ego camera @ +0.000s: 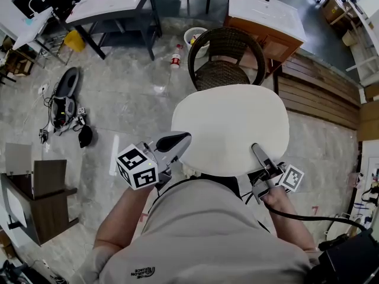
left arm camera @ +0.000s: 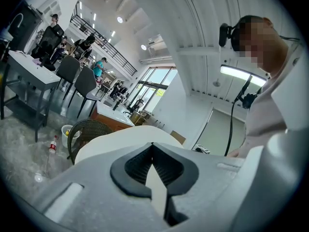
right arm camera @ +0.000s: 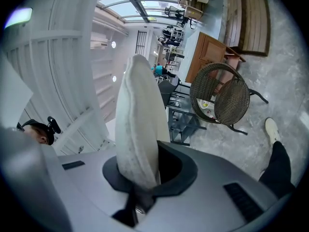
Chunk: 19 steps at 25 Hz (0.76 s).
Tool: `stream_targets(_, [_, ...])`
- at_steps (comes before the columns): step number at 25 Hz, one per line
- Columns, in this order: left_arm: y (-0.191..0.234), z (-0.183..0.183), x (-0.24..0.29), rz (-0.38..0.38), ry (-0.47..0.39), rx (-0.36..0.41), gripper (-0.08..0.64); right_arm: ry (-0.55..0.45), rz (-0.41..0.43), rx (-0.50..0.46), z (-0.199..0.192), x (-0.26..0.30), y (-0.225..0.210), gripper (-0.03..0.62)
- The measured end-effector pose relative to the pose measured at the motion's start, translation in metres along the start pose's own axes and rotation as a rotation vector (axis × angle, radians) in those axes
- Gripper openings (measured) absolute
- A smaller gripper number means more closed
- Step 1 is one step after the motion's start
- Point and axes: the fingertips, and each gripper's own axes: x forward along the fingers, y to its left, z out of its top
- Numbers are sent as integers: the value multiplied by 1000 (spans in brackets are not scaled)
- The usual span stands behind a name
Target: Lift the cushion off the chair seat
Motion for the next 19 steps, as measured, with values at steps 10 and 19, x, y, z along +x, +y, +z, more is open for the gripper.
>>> stream_targets(10, [-5,1,18,-39,16,12,6,-28,6,14,5,-2,-1,51])
stream_targets(19, [1,2,31,-39,29,15,6,-36,4,4,20,0,-6,51])
